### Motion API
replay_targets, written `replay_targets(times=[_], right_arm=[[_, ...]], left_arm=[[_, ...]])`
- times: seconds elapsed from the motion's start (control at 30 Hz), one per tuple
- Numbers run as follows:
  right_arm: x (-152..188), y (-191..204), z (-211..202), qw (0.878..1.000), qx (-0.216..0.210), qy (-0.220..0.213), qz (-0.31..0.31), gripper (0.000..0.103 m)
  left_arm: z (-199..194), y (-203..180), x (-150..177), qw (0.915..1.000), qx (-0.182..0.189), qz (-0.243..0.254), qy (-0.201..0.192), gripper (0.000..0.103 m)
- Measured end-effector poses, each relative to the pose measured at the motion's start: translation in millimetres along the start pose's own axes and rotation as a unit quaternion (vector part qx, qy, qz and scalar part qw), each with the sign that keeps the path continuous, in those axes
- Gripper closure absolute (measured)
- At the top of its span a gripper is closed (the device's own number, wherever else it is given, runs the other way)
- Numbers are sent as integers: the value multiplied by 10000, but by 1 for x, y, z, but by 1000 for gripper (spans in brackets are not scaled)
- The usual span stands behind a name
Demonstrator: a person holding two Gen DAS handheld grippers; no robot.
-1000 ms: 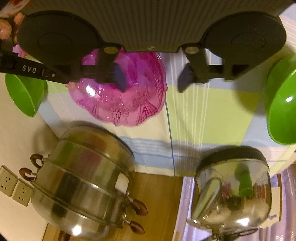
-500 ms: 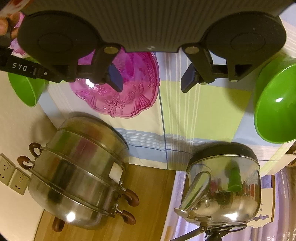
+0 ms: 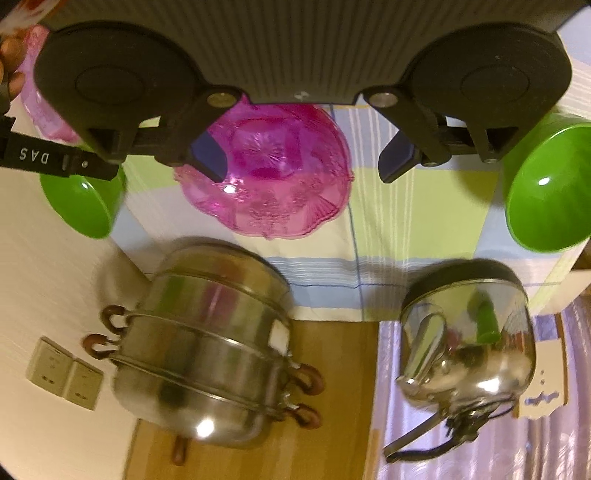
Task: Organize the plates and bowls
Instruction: 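Move both grippers to the pink glass dish beside the orange bowl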
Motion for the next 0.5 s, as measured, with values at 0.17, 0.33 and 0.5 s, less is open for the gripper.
replay_targets(times=[0.17,0.33,0.5], right_arm=[[4,-11,-27,9999,27,-131,77,53],[14,-31,-59,9989,134,-237,373,53],[30,-49,-97,9960,261,-527,669,53]], left_arm=[[-21,-19,1,9995,72,270,-124,15],[-41,-40,2,9987,340,302,-209,15],[-59,-68,10,9965,667,445,-252,15]])
Point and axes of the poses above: each gripper's, at about its wrist camera, not at the fingertips, and z roughly the way its jaws point, y to its left, x to its underside, the point moved 8 cm from there along z, roughly the way its jaws point, and after that the axes turned 12 degrees about z, right-handed, at the moved point
